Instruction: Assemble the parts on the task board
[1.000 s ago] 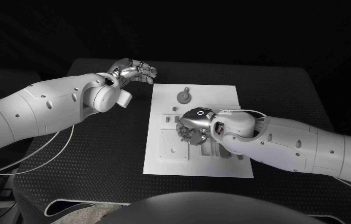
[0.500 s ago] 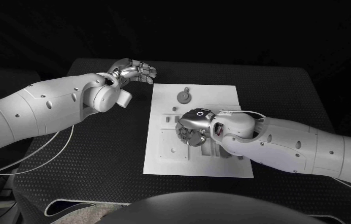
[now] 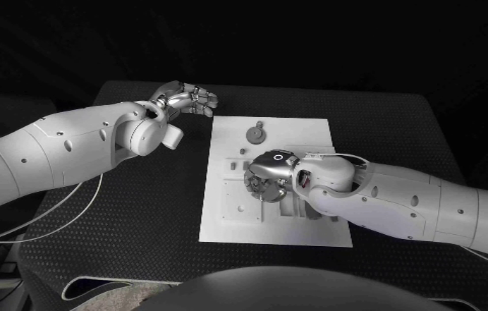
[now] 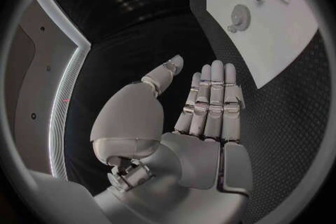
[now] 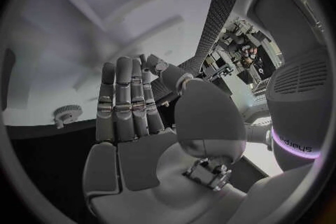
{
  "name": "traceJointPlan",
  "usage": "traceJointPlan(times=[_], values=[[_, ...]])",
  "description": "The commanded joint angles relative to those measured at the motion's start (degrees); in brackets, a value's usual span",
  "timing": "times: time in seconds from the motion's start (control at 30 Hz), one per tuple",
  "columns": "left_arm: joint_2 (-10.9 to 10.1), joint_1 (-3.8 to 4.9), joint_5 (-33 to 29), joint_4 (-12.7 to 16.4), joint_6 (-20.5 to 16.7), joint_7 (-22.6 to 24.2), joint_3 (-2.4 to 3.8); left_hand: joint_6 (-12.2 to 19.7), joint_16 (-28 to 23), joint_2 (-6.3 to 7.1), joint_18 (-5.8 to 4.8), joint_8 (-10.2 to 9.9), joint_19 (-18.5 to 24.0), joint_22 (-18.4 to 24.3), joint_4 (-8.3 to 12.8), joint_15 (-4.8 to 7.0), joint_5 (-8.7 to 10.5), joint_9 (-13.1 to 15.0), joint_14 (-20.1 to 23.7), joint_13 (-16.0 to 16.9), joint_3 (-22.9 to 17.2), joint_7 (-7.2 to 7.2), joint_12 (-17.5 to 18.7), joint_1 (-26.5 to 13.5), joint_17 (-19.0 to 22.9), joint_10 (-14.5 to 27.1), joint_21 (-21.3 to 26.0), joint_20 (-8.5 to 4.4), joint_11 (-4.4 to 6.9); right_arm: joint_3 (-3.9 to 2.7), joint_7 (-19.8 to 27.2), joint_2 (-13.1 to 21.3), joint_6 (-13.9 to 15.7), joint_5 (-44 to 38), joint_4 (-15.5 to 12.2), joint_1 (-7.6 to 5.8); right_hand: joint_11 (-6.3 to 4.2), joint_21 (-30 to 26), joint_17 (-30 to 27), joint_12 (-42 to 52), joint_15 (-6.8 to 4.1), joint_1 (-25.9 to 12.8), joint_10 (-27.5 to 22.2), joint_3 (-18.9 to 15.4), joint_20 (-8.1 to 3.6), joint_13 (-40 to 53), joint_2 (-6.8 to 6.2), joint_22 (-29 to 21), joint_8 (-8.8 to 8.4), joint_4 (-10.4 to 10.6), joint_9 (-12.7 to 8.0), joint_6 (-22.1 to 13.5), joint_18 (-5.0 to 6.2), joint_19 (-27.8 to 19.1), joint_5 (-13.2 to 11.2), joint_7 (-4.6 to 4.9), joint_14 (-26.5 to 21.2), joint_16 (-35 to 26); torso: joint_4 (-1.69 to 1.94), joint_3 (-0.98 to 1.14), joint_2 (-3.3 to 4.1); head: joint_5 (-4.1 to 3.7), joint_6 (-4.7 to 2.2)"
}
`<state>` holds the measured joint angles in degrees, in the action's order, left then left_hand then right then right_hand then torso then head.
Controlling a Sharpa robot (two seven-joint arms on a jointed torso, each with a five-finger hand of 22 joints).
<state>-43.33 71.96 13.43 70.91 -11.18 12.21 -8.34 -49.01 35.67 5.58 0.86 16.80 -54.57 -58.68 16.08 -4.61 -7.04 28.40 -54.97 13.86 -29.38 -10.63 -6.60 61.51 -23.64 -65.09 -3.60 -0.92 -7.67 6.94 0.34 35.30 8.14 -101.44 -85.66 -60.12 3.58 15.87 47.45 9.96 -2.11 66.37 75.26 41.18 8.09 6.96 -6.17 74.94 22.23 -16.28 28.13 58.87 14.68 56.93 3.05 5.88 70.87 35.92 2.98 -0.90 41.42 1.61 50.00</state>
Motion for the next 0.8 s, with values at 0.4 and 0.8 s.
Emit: traceJointPlan(times=[0.4,0.8], values=[[0.0,0.07,-0.3,0.1,0.7,0.3,0.06,0.4,-0.3,0.32,0.5,0.1,-0.1,0.1,-0.1,-0.18,-0.26,-0.1,-0.2,-0.1,0.3,0.07,-0.2,0.1,-0.2,0.4,-0.2,0.05,0.15,0.05,-0.4,0.0,-2.8,0.5,0.3,0.04,2.23,-0.6,0.5,-2.8,1.85,-1.5,-4.6,-0.8,0.65,-0.4,-3.36,1.4,-3.23,0.3,-1.1,-5.3,-0.14,-2.3,-0.2,2.53,-3.1,-0.9,-0.02,0.0,0.01,-0.14,0.0],[0.0,0.07,-0.3,0.1,0.7,0.3,0.06,0.4,-0.3,0.32,0.5,0.1,-0.1,0.2,-0.1,-0.17,-0.26,-0.1,-0.3,-0.1,0.2,0.06,-0.2,0.1,-0.3,0.5,-0.2,0.04,0.15,0.07,0.3,0.0,-1.8,1.2,-0.6,0.04,2.03,-0.1,0.9,-2.4,1.72,-1.3,-4.0,-0.7,0.68,0.1,-3.24,1.4,-2.88,0.7,-1.0,-4.8,-0.06,-2.4,-0.2,2.33,-3.1,-0.7,0.02,0.01,-0.01,-0.17,0.0]])
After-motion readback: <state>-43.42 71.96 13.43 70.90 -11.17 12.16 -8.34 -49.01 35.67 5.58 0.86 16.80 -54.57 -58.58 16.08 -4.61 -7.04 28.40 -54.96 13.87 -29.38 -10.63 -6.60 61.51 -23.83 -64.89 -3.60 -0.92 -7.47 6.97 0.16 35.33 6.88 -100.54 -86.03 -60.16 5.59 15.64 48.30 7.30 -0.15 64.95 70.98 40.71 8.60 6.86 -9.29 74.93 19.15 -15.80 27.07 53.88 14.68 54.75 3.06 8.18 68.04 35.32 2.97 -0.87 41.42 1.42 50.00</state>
